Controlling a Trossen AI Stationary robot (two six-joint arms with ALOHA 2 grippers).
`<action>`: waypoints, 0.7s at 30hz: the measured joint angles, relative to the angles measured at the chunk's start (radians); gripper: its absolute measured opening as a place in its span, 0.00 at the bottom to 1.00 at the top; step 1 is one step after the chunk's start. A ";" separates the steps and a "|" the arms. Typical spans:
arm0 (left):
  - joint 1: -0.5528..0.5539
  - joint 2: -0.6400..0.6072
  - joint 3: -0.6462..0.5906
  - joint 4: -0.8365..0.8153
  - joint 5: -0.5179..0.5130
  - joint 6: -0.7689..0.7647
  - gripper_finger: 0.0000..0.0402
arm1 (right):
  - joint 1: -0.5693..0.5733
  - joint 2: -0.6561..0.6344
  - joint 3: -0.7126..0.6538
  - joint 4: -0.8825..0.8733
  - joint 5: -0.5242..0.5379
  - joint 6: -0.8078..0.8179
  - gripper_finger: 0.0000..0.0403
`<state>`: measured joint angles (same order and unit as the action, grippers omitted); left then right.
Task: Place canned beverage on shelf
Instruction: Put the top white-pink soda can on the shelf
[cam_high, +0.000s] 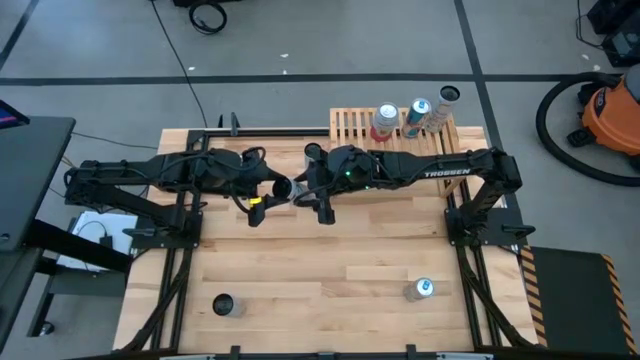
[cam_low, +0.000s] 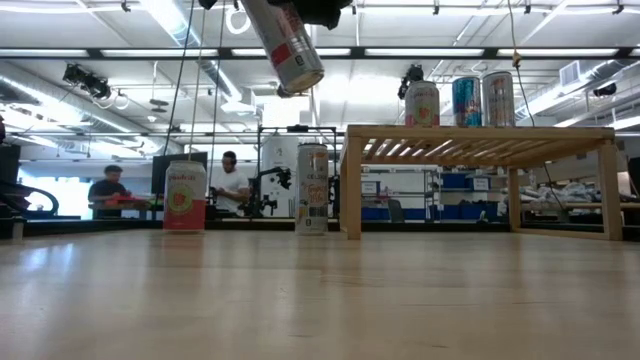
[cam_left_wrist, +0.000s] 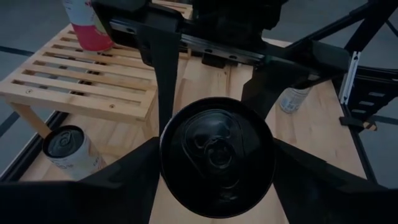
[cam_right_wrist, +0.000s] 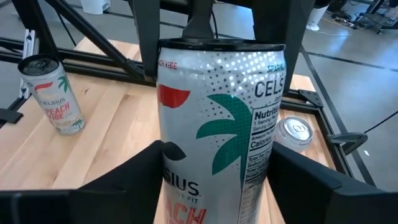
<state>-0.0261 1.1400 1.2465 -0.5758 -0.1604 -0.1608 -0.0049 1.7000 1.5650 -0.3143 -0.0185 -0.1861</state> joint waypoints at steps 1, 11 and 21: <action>0.000 0.000 0.000 0.000 -0.001 0.000 0.68 | 0.000 0.000 0.000 0.000 0.000 0.000 0.62; 0.000 0.000 0.000 -0.010 -0.002 0.003 0.71 | 0.003 0.000 0.000 0.004 0.043 0.005 0.62; -0.004 -0.001 0.000 -0.002 -0.008 0.032 0.71 | 0.004 0.000 0.000 0.002 0.055 0.007 0.62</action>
<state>-0.0301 1.1393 1.2465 -0.5781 -0.1688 -0.1289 -0.0009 1.7004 1.5650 -0.3126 0.0360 -0.1787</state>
